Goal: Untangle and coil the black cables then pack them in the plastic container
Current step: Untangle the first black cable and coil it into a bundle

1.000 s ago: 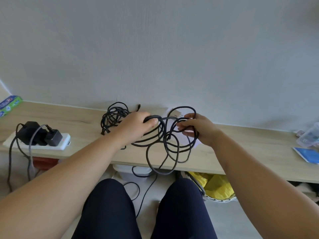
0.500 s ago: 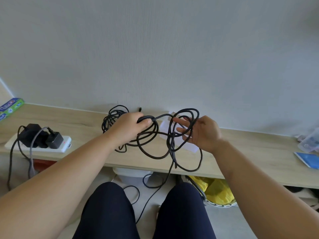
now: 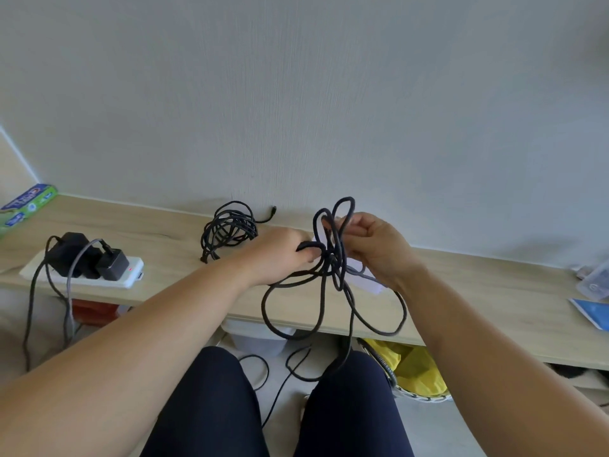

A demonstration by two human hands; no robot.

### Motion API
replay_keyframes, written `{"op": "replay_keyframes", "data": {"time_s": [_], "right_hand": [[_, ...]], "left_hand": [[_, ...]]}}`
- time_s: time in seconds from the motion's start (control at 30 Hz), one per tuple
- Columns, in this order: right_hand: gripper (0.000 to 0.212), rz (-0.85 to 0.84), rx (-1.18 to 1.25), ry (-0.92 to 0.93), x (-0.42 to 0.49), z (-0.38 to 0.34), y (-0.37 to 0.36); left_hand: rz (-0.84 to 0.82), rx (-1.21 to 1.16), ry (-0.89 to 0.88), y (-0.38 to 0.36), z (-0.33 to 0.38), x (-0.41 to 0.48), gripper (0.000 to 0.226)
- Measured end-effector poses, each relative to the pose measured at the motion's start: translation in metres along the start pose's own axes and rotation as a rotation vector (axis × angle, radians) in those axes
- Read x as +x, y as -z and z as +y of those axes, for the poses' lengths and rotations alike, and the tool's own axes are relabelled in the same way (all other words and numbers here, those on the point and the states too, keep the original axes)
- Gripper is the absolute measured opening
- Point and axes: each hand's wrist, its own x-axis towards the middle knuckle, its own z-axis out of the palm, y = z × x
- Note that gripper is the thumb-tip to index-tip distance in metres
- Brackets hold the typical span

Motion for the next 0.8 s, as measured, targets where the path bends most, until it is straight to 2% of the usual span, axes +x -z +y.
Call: {"op": "replay_keyframes", "data": {"time_s": [0.13,0.23,0.33,0.4,0.5,0.6,0.73,0.8], "right_hand": [[0.022,0.051,-0.502,0.099,-0.003,-0.009,-0.010],[0.022,-0.018,-0.671,0.123,-0.006,-0.015,-0.012],[0.023,-0.071,-0.824,0.148,-0.007,-0.015,-0.014],[0.025,-0.082,-0.924,0.143,-0.005,-0.015,-0.014],[0.028,-0.088,-1.104,0.122,-0.005,-0.016,-0.021],[0.022,-0.049,-1.455,0.153,-0.005,-0.018,-0.033],[0.023,0.038,-1.403,0.105,-0.006,-0.016,-0.033],[0.025,0.029,-1.283,0.082,-0.003,-0.011,-0.031]], "left_hand": [[0.013,-0.145,0.044,-0.003,0.000,0.002,0.025],[0.022,-0.233,0.058,-0.003,0.003,0.002,0.022],[-0.005,-0.429,0.070,-0.002,0.003,-0.003,0.031],[-0.024,-0.501,0.086,-0.004,0.006,-0.006,0.025],[-0.018,-0.525,0.068,-0.010,0.010,-0.007,0.031],[0.079,-0.446,0.010,-0.017,0.007,-0.005,0.051],[0.130,-0.372,0.015,-0.017,0.002,-0.001,0.018],[0.138,-0.349,0.022,-0.016,0.001,-0.002,0.016]]}}
